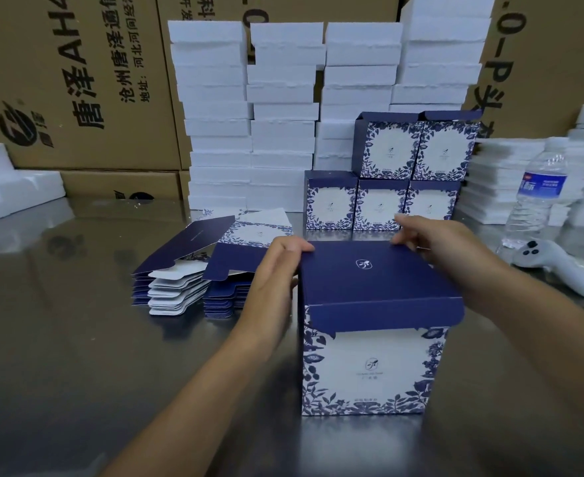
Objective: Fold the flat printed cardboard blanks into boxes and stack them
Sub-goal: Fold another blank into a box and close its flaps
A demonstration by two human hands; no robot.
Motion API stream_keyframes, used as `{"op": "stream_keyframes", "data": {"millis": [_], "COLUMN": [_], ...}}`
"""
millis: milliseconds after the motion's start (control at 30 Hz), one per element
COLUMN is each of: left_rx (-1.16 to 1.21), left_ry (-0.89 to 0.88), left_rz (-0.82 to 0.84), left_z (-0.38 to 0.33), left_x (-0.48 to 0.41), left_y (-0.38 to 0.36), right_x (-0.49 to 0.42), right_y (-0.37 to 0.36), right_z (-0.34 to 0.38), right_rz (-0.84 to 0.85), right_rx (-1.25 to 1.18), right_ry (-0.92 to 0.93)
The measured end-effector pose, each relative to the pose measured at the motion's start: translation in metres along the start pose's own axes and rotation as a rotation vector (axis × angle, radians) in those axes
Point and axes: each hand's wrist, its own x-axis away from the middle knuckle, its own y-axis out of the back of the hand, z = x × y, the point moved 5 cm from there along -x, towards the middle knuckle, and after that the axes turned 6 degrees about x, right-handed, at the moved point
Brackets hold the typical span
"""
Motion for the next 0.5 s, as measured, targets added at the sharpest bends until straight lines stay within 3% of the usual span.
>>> {"op": "stream_keyframes", "data": {"millis": [167,367,500], "left_rx": [-0.003,-0.03,-0.085], "left_ry": [-0.001,0.027,0.066], "left_rz": [-0.01,-0.027,-0.047], "left_z": [-0.002,-0.004,-0.006], "left_x": [-0.002,-0.004,-0.006], "left_y": [0.0,0.0,0.0], "right_x": [-0.015,-0.015,-0.01], "right_y": [-0.005,-0.036,-0.041], "right_z": [0.018,0.027,0.024], "right_rz": [-0.047,0.174,0.236], "right_rx": [0.071,0.443,0.427], "right_ry": [0.088,0.158,0.141]}}
